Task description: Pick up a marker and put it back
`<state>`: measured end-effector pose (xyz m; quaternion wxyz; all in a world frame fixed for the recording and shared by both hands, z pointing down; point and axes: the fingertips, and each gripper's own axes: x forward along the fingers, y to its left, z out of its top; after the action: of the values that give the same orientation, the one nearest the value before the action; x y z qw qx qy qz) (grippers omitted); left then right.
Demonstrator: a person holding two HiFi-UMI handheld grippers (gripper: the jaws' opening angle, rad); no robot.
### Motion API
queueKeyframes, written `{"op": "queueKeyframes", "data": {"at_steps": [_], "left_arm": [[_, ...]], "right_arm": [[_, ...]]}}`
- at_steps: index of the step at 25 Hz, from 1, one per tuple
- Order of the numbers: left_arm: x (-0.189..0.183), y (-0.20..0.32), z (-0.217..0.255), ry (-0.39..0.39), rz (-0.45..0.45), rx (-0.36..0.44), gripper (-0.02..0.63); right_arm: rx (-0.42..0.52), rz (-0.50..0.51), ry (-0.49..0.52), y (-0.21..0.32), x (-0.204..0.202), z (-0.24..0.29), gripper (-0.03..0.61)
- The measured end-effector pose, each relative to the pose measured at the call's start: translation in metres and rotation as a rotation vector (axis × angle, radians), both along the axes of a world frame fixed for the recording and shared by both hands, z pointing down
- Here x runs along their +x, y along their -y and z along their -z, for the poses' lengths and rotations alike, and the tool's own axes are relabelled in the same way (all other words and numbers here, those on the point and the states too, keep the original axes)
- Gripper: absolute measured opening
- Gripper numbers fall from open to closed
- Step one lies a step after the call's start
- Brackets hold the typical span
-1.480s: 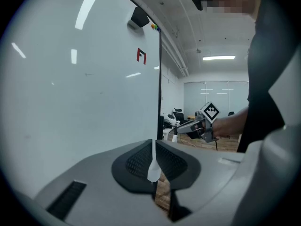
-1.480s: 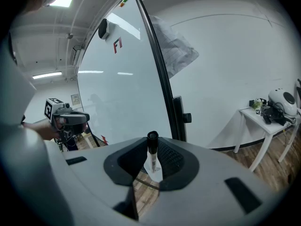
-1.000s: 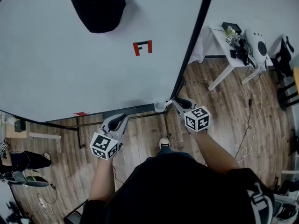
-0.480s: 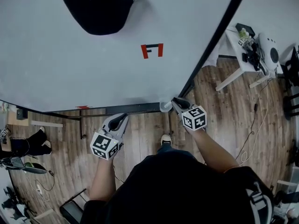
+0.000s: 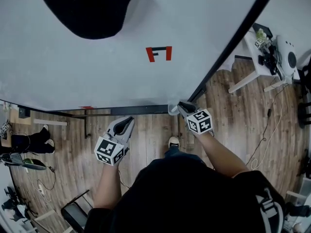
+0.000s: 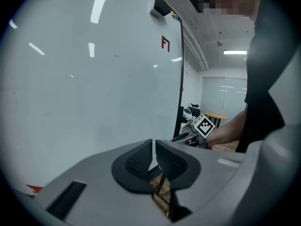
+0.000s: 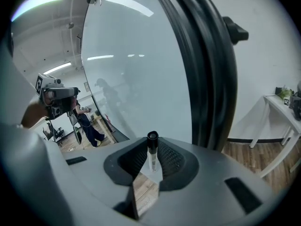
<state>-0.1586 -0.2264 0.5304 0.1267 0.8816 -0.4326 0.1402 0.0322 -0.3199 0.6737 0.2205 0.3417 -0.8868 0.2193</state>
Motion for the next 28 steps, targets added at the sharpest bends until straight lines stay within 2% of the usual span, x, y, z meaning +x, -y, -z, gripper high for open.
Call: {"op": "queueKeyframes", "data": {"at_steps": [16, 28], "left_arm": [[-0.001, -0.009, -0.004, 0.002, 0.014, -0.013, 0.032], [0.0, -0.021, 0.001, -0.007, 0.002, 0.001, 0.032]], "right_arm": [[-0.016, 0.034, -0.017, -0.003, -0.009, -0.018, 0.063], [0.007, -0.017, -0.047, -0.001, 0.009, -0.009, 0.074]]}}
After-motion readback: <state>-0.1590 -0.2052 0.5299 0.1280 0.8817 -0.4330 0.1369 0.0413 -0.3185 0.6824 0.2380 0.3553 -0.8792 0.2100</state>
